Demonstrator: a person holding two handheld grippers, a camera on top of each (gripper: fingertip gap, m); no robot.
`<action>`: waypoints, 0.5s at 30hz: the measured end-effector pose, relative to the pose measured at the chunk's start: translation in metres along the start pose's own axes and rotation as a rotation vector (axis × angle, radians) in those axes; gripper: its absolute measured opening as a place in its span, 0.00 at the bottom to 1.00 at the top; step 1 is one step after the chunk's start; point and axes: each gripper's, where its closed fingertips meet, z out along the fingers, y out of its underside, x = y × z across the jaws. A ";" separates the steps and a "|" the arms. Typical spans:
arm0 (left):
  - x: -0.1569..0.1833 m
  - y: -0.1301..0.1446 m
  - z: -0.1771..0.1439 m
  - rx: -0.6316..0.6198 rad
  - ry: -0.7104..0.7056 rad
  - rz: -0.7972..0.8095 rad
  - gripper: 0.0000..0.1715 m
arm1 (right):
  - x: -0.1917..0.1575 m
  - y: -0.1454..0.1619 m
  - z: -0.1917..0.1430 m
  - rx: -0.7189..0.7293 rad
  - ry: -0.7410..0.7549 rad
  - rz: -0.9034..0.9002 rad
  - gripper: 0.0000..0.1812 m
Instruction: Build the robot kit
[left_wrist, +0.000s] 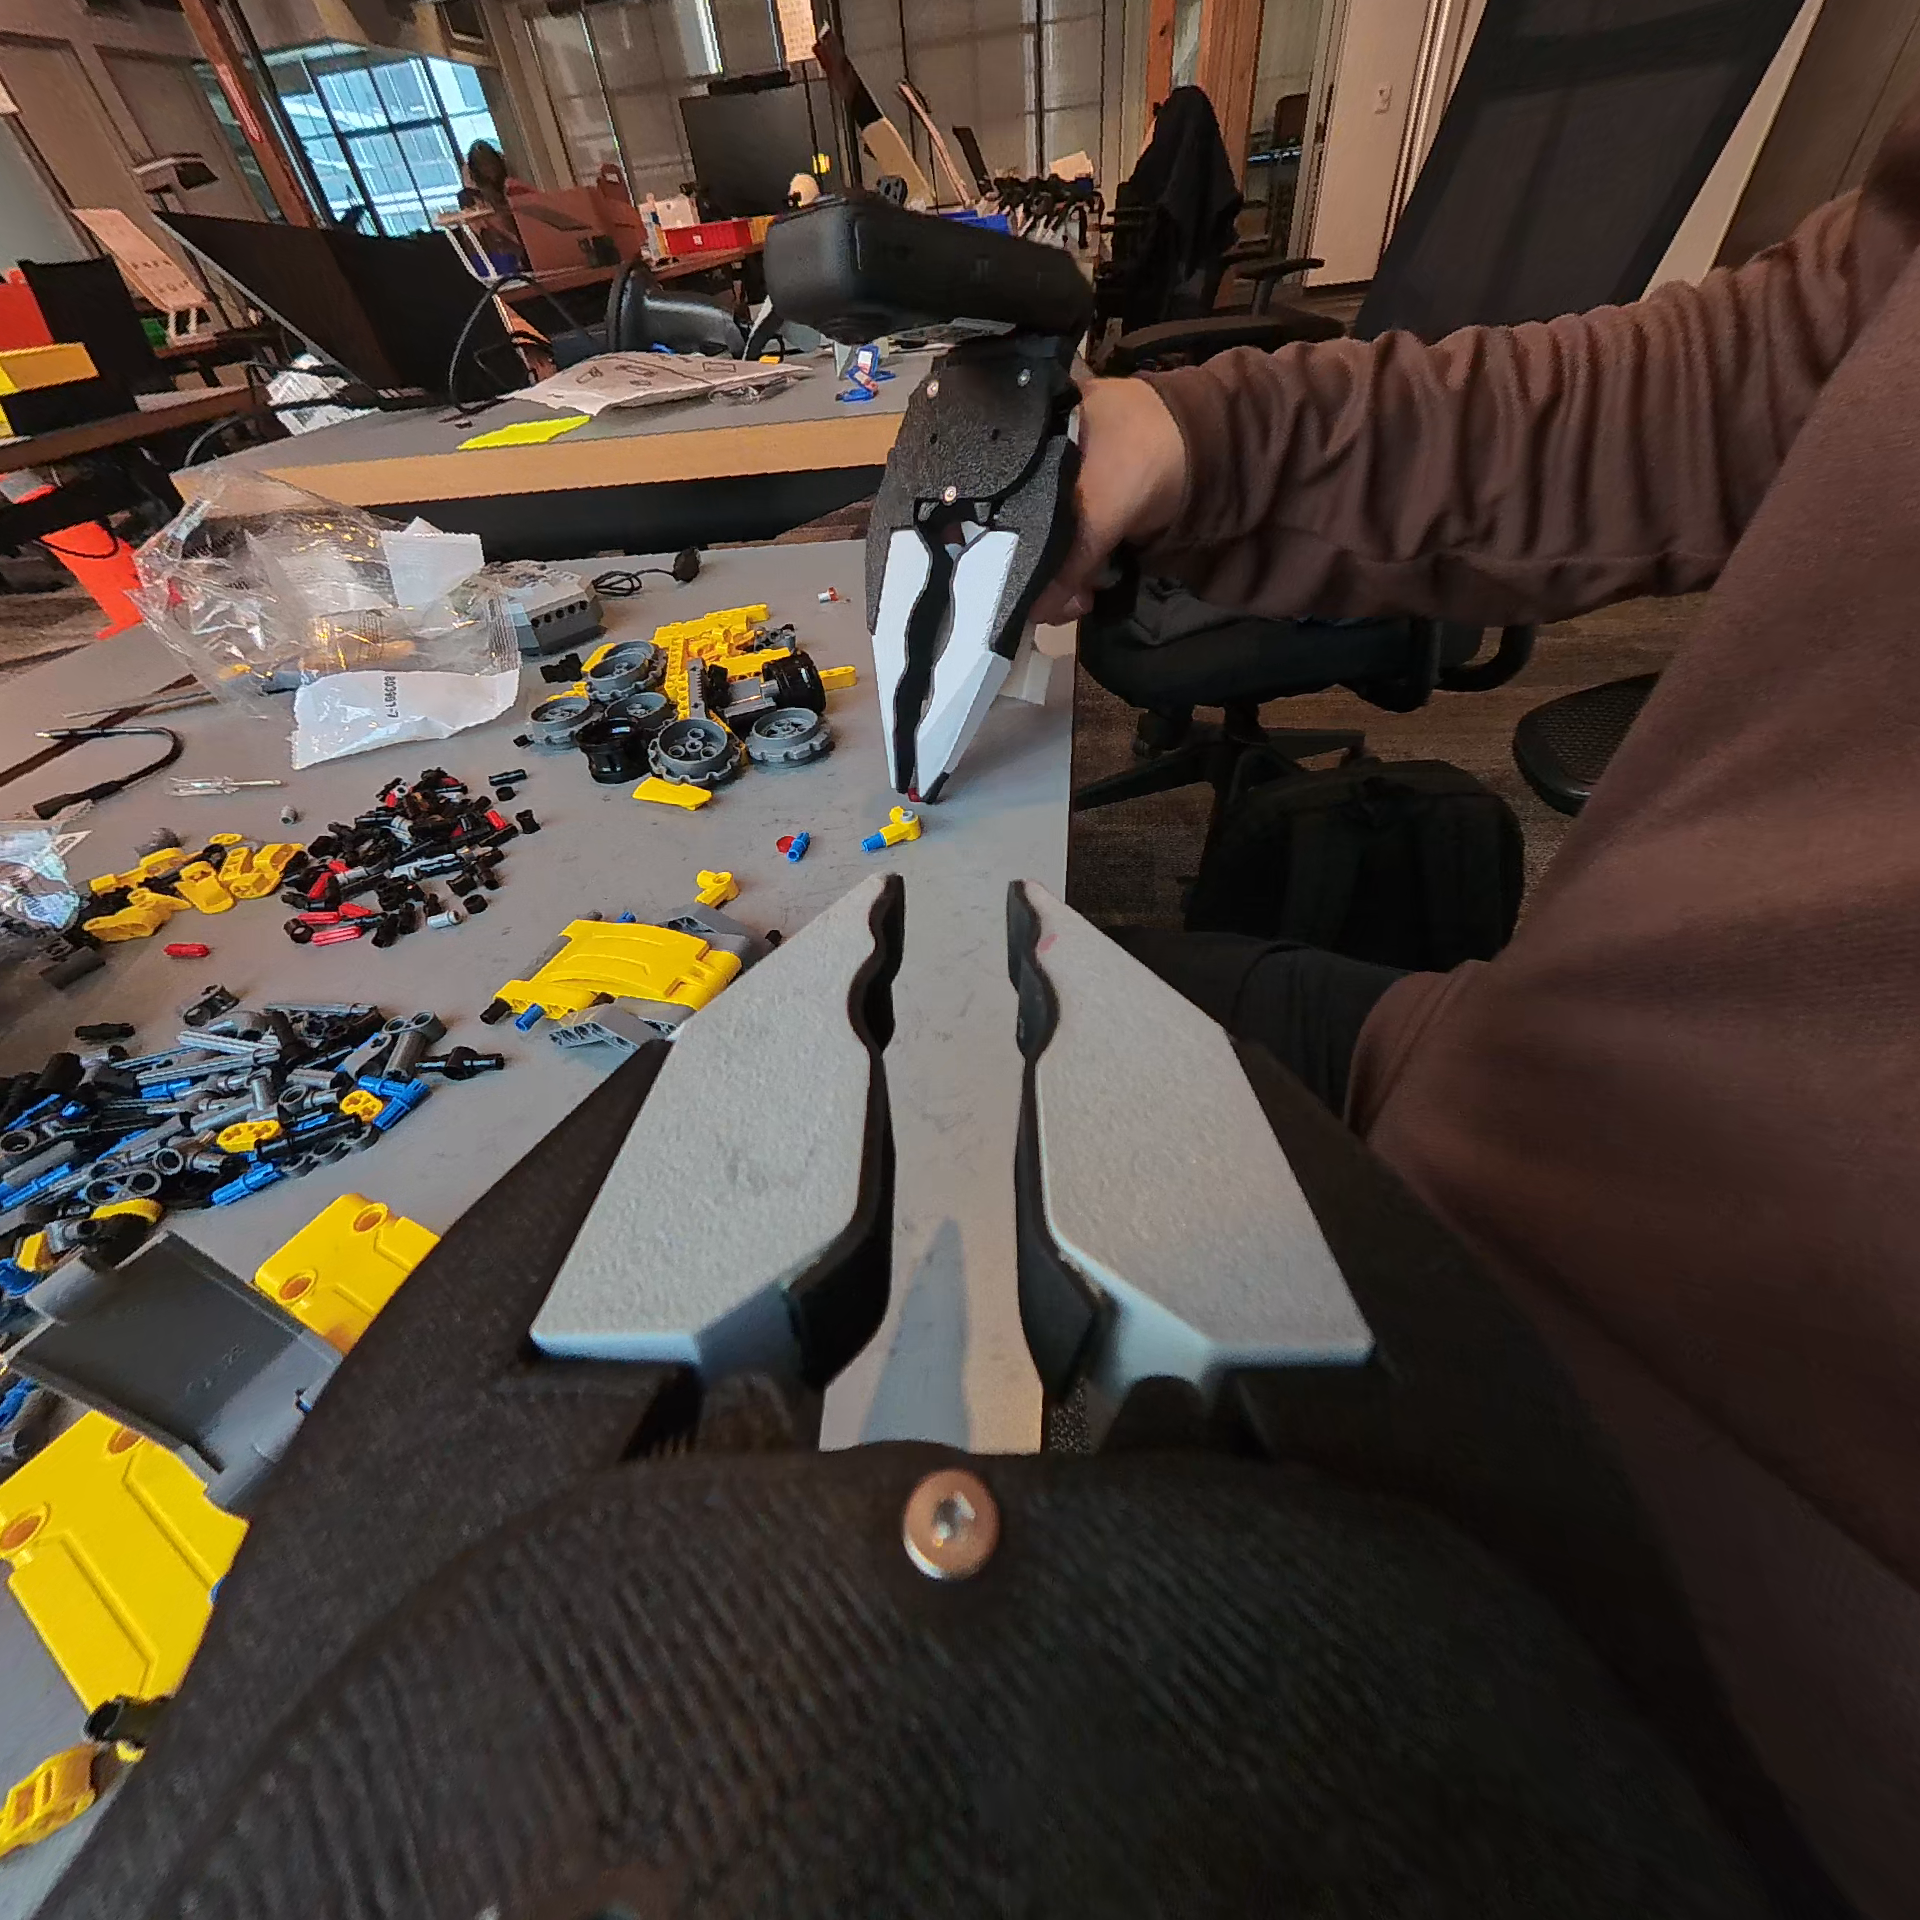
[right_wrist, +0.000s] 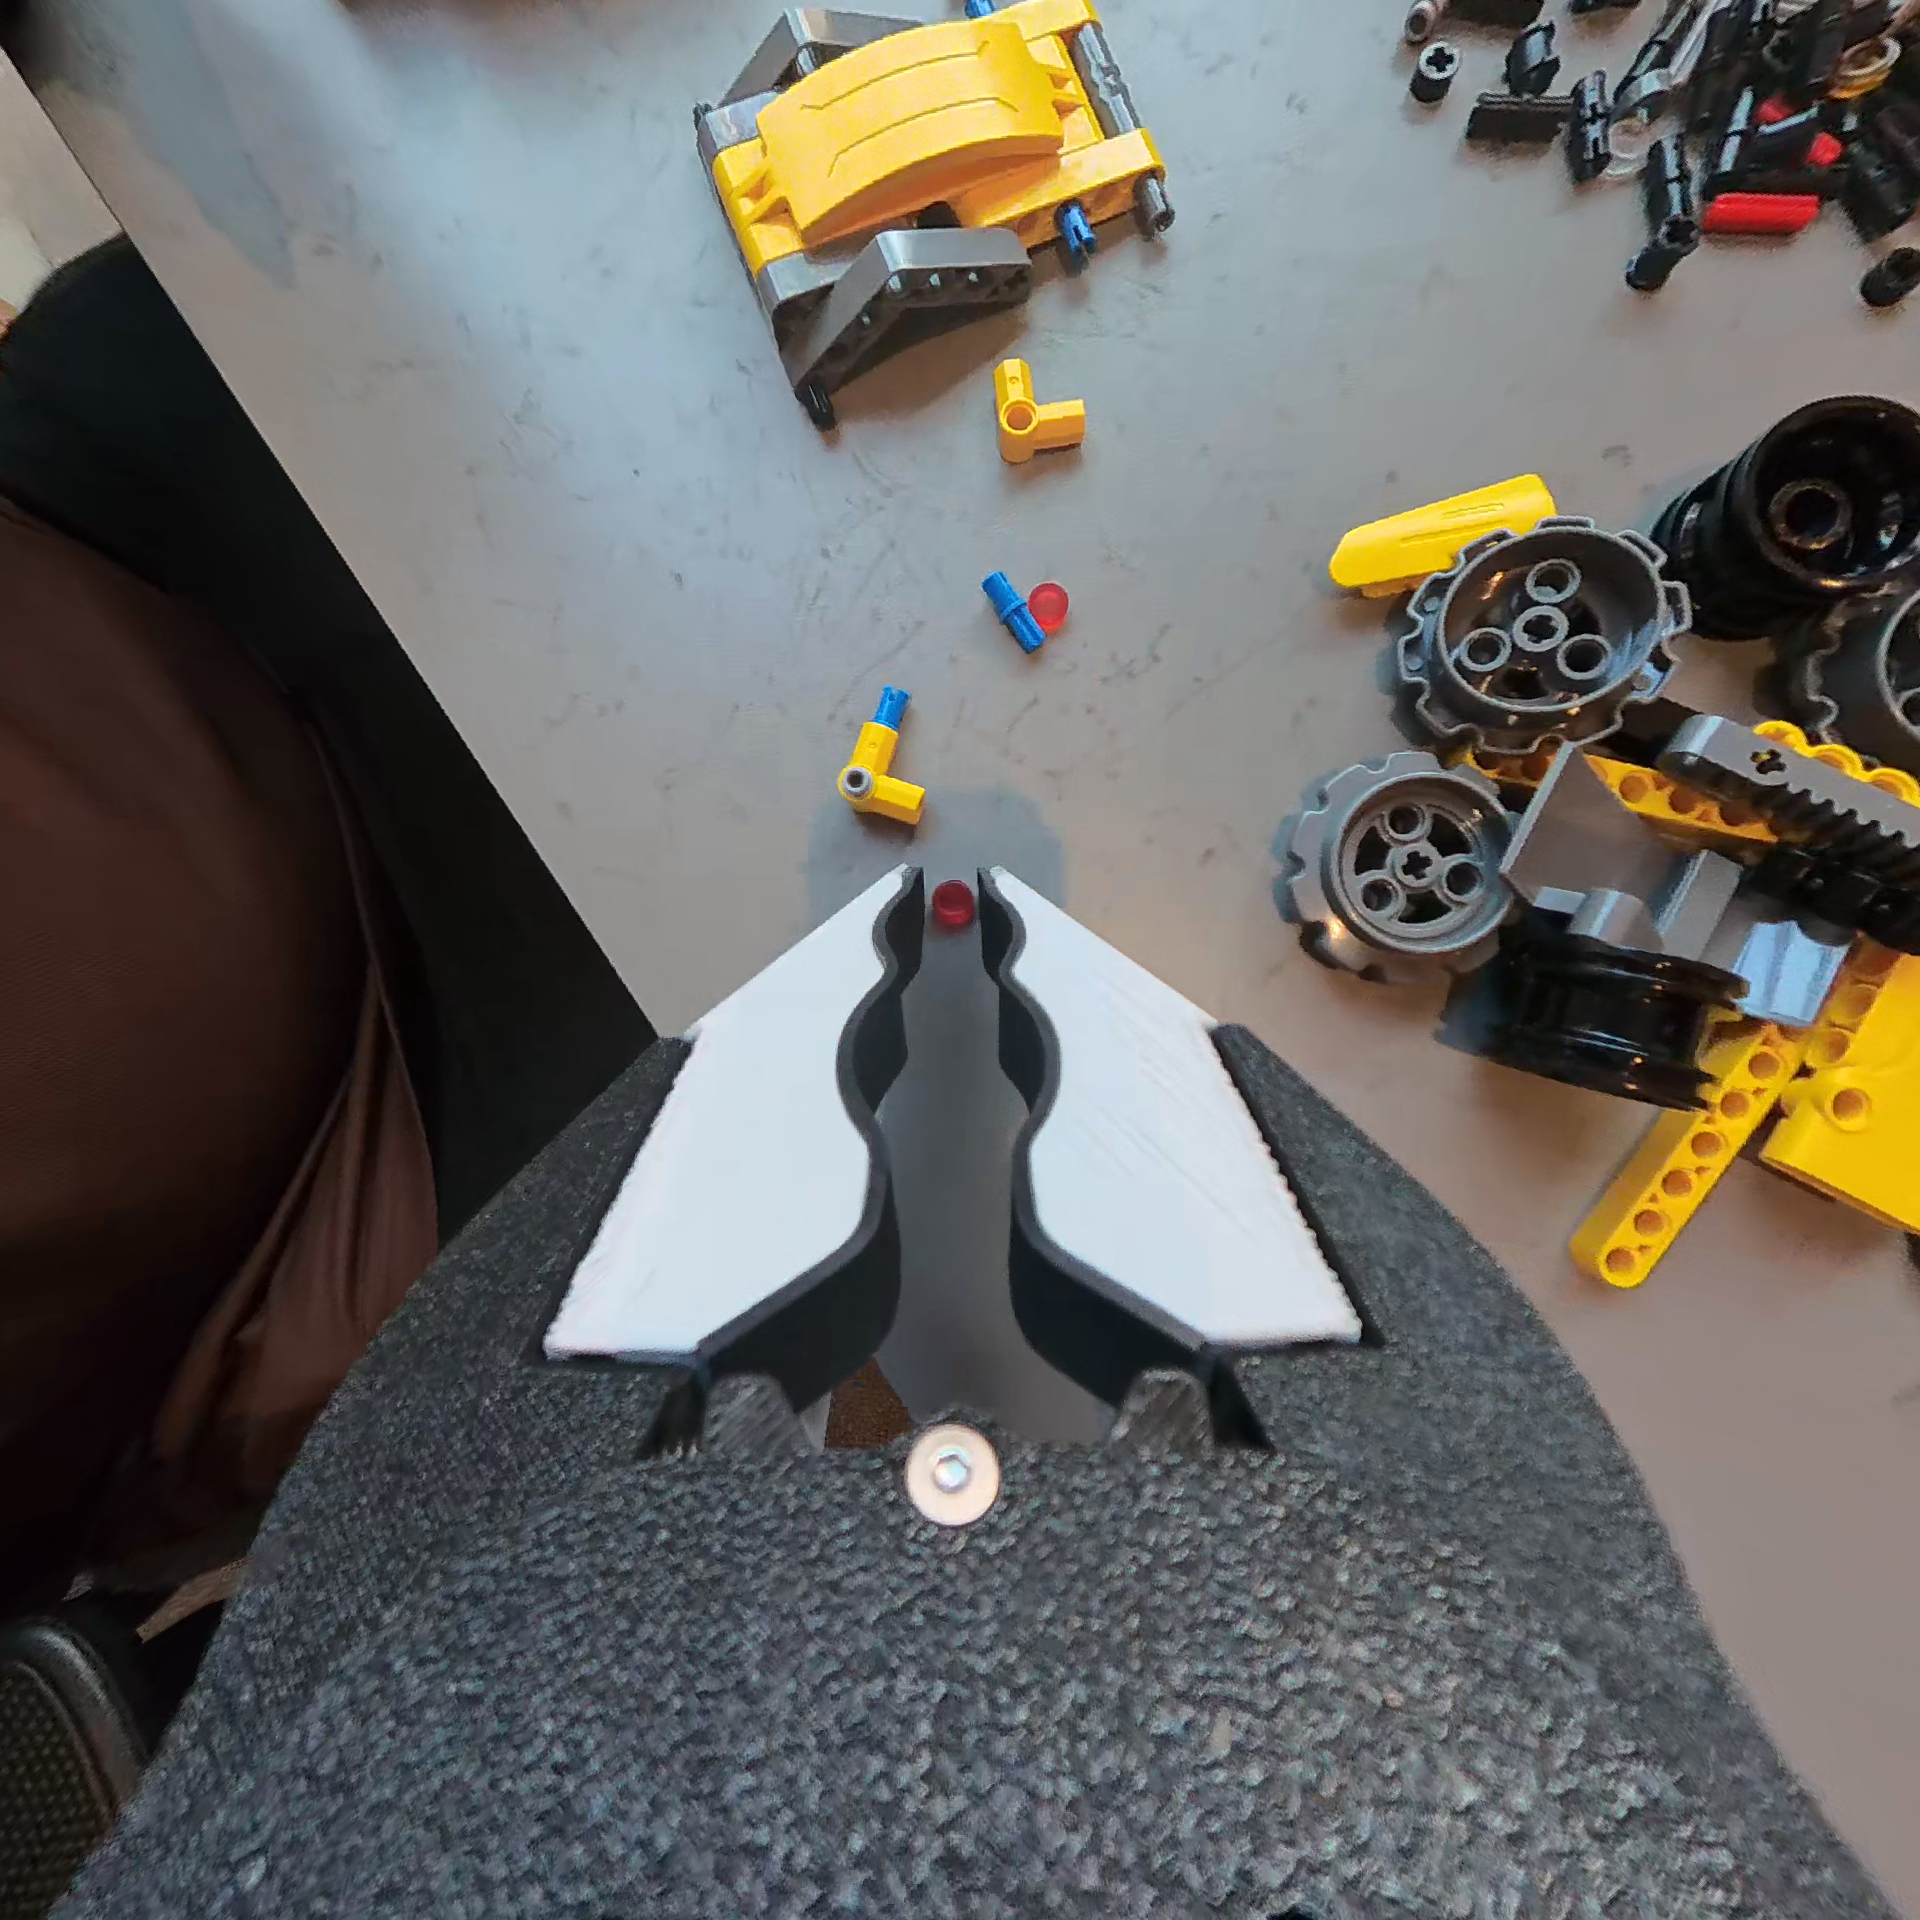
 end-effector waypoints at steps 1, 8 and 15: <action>0.000 0.000 0.000 0.000 0.000 0.000 0.10 | 0.000 0.000 0.000 0.010 -0.005 0.008 0.05; 0.000 0.000 0.000 -0.001 0.002 -0.001 0.10 | 0.001 -0.008 -0.012 0.088 -0.021 0.038 0.06; 0.000 0.001 0.001 -0.003 0.005 -0.005 0.10 | 0.014 -0.019 -0.015 0.252 0.005 0.082 0.07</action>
